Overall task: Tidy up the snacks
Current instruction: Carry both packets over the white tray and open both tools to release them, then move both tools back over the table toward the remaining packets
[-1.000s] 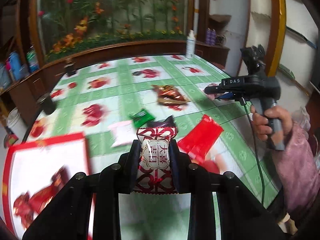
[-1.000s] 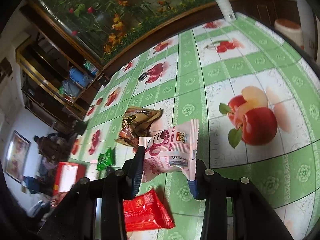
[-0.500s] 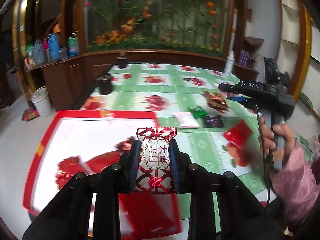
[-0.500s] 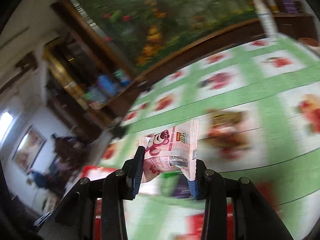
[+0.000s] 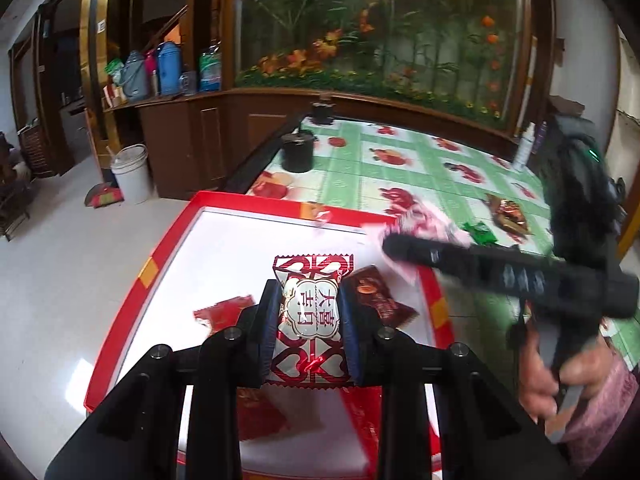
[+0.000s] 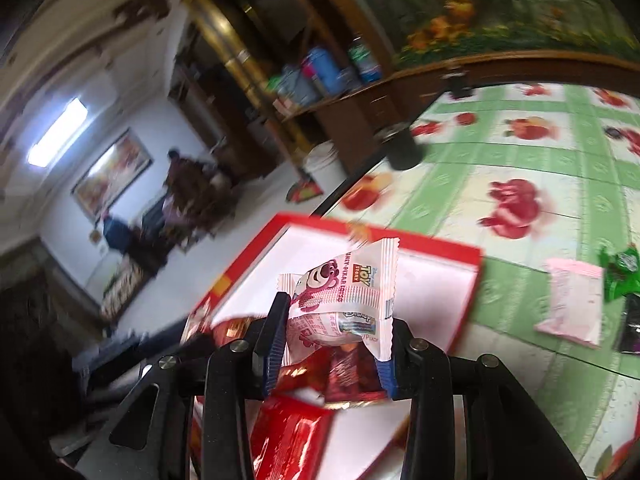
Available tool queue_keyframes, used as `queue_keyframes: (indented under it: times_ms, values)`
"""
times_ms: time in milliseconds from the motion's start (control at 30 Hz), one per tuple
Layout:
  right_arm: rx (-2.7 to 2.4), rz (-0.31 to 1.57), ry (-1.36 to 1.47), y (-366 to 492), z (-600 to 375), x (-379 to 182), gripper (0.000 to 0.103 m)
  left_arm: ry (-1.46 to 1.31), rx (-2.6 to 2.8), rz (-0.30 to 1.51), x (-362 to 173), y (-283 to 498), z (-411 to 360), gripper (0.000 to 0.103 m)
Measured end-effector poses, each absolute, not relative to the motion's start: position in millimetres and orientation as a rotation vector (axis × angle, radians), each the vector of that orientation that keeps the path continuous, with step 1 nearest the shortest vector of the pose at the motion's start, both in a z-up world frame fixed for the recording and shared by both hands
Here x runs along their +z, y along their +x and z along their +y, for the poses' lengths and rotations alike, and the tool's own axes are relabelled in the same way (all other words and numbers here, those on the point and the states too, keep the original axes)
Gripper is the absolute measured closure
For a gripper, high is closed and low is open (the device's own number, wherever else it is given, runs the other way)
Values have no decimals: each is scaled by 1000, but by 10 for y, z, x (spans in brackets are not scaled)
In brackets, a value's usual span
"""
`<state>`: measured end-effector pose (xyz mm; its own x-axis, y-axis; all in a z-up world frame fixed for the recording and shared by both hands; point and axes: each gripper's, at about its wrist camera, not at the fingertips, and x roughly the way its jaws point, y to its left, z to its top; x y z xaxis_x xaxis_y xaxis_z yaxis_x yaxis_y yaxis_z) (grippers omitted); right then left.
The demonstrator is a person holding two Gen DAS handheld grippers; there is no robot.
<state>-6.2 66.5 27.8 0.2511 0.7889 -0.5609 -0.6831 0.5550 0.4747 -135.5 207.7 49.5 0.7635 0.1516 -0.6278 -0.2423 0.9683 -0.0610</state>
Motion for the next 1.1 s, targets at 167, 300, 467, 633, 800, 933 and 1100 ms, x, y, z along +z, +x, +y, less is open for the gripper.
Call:
queue_keyframes:
  times_ms: [167,300,467,633,800,933,1100]
  values:
    - [1035,851,27,-285,796,172,64,-137,267,680,423,-1342,2188,77]
    - [1022,857,-29,-320,843,75,63,-124,299,706,362,-1315,2203,77]
    - [1006,853,-63,-362,866,55,62,-95,316,715,345,-1313,2168,76]
    - [1005,843,-76,-389,849,85,54,-97,327,725,356,-1320,2182,65]
    - [1000,805,-44,-390,756,195,44,-92,348,698,445,-1362,2165,46]
    - [961,775,9,-291,597,298,37,-71,321,698,488,-1350,2068,46]
    - [894,759,85,-62,312,404,37,-17,285,702,513,-1321,1864,46]
